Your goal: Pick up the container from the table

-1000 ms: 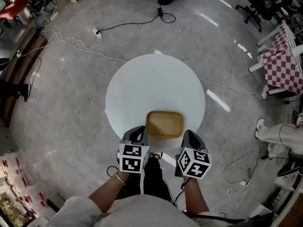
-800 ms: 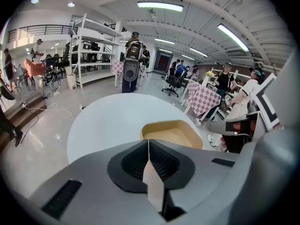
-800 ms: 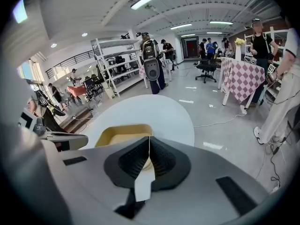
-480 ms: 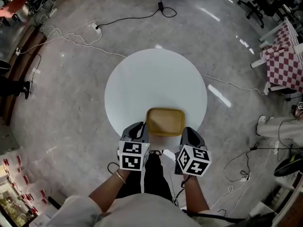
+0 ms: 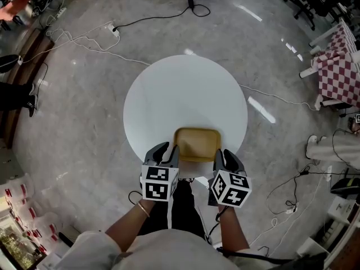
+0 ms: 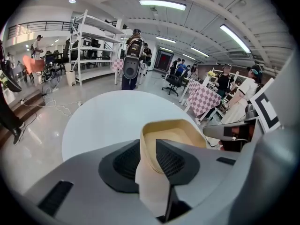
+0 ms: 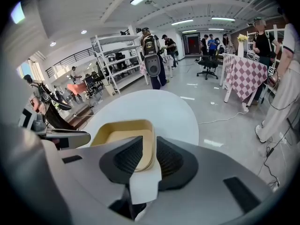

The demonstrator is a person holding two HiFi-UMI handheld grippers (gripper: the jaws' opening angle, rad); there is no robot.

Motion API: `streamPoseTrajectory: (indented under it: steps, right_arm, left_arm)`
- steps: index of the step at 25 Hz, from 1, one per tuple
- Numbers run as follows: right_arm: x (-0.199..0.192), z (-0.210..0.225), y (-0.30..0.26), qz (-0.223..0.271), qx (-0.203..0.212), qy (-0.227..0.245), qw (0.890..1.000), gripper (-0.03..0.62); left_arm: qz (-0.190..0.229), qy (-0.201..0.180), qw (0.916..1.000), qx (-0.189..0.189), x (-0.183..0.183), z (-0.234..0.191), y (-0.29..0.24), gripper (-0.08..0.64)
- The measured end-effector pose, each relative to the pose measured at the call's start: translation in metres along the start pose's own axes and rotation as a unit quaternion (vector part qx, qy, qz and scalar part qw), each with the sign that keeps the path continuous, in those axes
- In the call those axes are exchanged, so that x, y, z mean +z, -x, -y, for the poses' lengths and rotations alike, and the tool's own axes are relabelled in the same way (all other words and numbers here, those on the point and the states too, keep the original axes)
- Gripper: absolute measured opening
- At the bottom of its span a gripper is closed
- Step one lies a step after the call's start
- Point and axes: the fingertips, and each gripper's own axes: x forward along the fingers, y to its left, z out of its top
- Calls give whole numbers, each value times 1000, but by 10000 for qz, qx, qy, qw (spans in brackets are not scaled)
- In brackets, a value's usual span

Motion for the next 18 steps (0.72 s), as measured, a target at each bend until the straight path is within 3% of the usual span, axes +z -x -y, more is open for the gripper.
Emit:
streamPoseTrajectory:
  steps: [18]
  right_arm:
    - [-8, 2, -15, -188, 0, -27, 9998, 110]
  left_arm:
    - [-242, 236, 9994, 14, -12, -7, -14, 130]
